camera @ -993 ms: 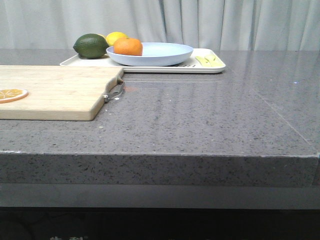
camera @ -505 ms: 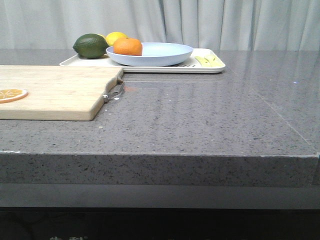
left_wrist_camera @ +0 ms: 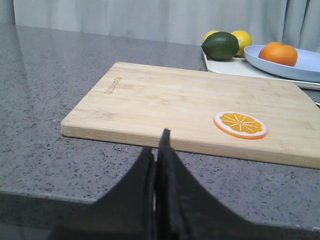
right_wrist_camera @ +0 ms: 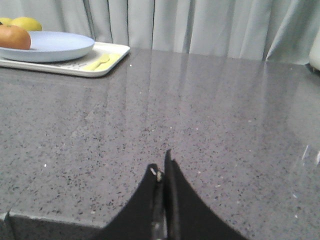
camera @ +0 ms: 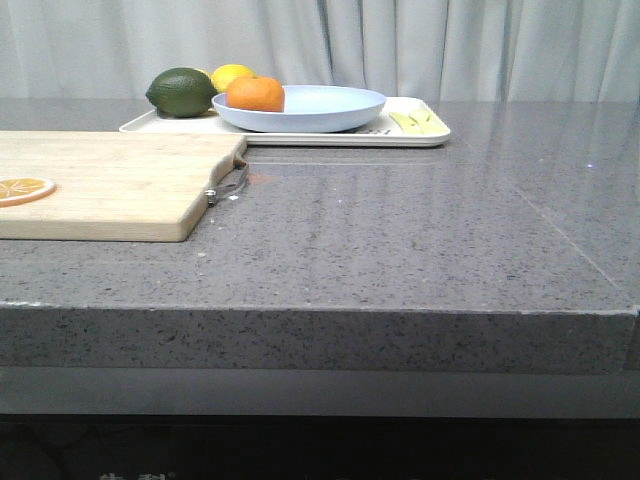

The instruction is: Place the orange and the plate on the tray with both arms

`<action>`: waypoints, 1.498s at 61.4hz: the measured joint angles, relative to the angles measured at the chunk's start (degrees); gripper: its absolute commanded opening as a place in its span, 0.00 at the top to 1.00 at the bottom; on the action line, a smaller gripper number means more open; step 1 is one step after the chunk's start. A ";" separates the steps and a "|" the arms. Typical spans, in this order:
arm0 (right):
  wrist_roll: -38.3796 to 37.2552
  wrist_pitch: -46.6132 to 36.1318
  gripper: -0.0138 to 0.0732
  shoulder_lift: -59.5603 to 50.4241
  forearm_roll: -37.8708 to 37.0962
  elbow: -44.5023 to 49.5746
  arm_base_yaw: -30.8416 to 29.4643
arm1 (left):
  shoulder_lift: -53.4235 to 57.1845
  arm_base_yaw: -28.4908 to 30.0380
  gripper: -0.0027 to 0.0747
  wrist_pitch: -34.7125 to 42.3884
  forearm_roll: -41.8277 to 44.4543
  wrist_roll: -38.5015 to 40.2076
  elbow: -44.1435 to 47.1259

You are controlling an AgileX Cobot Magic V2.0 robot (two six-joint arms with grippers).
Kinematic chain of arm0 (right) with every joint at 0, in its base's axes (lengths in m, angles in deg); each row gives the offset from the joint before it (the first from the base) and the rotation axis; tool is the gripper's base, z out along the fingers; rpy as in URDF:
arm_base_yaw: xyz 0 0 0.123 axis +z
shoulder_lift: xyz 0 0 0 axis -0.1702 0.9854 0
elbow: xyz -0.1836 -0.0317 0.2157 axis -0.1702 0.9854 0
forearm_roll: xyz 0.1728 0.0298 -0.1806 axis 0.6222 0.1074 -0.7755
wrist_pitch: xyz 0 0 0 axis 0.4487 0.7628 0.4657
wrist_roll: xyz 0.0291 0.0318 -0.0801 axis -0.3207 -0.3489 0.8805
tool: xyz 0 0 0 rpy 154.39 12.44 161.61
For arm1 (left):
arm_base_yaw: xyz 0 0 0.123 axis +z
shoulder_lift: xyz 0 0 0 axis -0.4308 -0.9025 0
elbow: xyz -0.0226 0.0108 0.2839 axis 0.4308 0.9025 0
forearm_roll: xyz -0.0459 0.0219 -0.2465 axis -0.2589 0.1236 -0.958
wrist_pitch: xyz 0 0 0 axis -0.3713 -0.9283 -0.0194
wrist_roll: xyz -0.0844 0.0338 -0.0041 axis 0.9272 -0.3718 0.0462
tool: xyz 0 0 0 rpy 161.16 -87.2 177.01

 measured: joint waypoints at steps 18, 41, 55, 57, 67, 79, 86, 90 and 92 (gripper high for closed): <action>0.00 1.89 0.92 0.00 0.00 0.00 0.00 | 0.00 0.00 0.99 0.00 0.00 0.00 0.00; 0.00 2.10 0.92 0.00 0.00 0.00 0.00 | 0.00 0.00 0.99 0.00 0.00 0.00 0.00; 0.00 2.10 0.92 0.00 0.00 0.00 0.00 | 0.00 0.00 0.99 0.00 0.00 0.00 0.00; 0.00 2.10 0.92 0.00 0.00 0.00 0.00 | 0.00 0.00 0.99 0.00 0.00 0.00 0.00; 0.04 2.10 0.92 0.00 0.00 0.00 0.00 | 0.00 0.00 0.99 0.00 0.00 0.00 0.00; 0.04 2.10 0.92 0.00 0.00 0.00 0.00 | 0.00 0.00 0.99 0.00 0.00 0.00 0.00; 0.04 2.10 0.92 0.00 0.00 0.00 0.00 | 0.00 0.00 0.99 0.00 0.00 0.00 0.00; 0.04 2.10 0.92 0.00 0.00 0.00 0.00 | 0.00 0.00 0.99 0.00 0.00 0.00 0.00; 0.04 2.10 0.92 0.00 0.00 0.00 0.00 | 0.00 0.00 0.99 0.00 0.00 0.00 0.00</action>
